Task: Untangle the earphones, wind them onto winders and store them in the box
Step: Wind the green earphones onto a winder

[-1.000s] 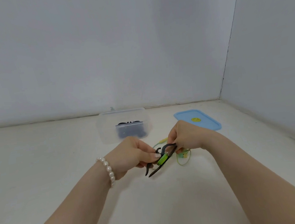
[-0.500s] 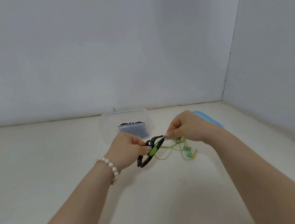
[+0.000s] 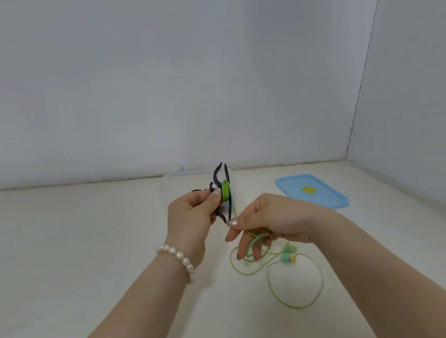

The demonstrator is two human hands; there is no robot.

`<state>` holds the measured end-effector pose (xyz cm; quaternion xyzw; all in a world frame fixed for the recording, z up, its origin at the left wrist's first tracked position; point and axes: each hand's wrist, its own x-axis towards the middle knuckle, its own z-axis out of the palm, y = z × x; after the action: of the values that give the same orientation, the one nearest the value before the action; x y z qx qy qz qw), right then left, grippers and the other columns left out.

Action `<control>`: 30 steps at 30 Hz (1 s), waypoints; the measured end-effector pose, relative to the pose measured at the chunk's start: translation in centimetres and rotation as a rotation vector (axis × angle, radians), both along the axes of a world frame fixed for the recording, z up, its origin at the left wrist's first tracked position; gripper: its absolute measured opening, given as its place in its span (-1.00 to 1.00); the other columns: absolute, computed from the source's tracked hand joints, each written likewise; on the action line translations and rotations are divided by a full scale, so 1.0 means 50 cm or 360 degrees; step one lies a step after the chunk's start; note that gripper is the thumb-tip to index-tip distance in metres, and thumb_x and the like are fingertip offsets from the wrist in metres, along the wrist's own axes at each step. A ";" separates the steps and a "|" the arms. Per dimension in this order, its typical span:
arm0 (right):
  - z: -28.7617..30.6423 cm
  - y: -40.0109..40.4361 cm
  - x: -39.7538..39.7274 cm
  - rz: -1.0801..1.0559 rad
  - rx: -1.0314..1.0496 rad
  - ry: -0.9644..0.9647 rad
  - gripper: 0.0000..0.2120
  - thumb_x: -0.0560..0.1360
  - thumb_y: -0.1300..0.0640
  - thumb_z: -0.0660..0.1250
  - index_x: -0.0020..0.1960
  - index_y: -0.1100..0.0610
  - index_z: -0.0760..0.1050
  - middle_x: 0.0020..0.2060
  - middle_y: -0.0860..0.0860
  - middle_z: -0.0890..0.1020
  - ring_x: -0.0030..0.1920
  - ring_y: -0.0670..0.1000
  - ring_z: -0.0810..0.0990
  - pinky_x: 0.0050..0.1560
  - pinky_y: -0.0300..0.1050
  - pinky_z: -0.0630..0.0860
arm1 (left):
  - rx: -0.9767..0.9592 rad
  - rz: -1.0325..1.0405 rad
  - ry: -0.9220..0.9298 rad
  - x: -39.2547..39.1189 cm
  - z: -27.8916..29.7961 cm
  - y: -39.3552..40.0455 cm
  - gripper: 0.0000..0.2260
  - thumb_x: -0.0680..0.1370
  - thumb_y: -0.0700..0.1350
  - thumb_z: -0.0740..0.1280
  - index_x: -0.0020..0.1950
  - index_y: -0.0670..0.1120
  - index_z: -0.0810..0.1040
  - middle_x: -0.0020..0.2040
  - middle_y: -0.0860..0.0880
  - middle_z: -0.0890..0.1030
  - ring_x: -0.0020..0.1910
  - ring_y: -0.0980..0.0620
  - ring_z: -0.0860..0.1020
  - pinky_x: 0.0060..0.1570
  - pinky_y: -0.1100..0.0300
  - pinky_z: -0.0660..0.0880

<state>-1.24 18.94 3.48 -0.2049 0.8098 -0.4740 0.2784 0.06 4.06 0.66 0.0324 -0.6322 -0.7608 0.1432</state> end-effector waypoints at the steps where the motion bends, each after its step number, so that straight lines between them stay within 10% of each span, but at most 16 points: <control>1: -0.003 0.002 -0.001 0.0028 0.0000 -0.0039 -0.77 0.54 0.04 0.27 -0.06 0.17 0.62 -0.27 0.09 0.70 -0.39 -0.02 0.59 -0.33 -0.26 0.38 | 0.0055 -0.0024 -0.0014 0.002 0.001 0.003 -0.87 0.50 -0.20 0.34 -0.24 -0.16 0.59 -0.32 -0.10 0.57 -0.35 0.05 0.46 -0.30 0.29 0.39; 19: -0.009 0.063 -0.035 -0.0220 -0.0013 0.0341 -0.91 0.35 0.17 0.47 -0.17 0.00 0.70 -0.12 -0.06 0.72 0.01 -0.13 0.62 0.20 -0.19 0.41 | -0.0117 -0.0778 -0.0155 0.033 0.021 -0.002 -0.83 0.30 -0.15 0.38 -0.23 -0.24 0.63 -0.37 -0.12 0.60 -0.40 0.02 0.49 -0.26 0.18 0.32; 25: -0.017 0.064 -0.039 -0.0192 0.0313 0.0442 -0.65 0.35 0.18 0.49 -0.56 -0.06 0.55 -0.60 -0.17 0.43 -0.53 -0.21 0.32 -0.41 -0.38 0.22 | -0.0498 -0.0853 -0.0259 0.033 0.018 -0.007 -0.93 0.29 -0.21 0.47 -0.27 -0.19 0.67 -0.38 -0.07 0.63 -0.43 0.07 0.53 -0.22 0.16 0.35; 30: -0.013 0.063 -0.036 -0.0230 0.0339 0.0491 -0.84 0.25 0.08 0.53 -0.17 0.04 0.70 -0.06 0.19 0.66 -0.14 -0.05 0.48 0.06 -0.04 0.46 | -0.0678 -0.0772 -0.0261 0.028 0.017 -0.012 -0.95 0.35 -0.24 0.46 -0.31 -0.13 0.68 -0.40 -0.03 0.63 -0.43 0.08 0.52 -0.27 0.22 0.34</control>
<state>-3.05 22.09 2.81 -0.1857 0.9010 -0.3675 0.1365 1.48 3.48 1.54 -0.0885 -0.7757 -0.6183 -0.0898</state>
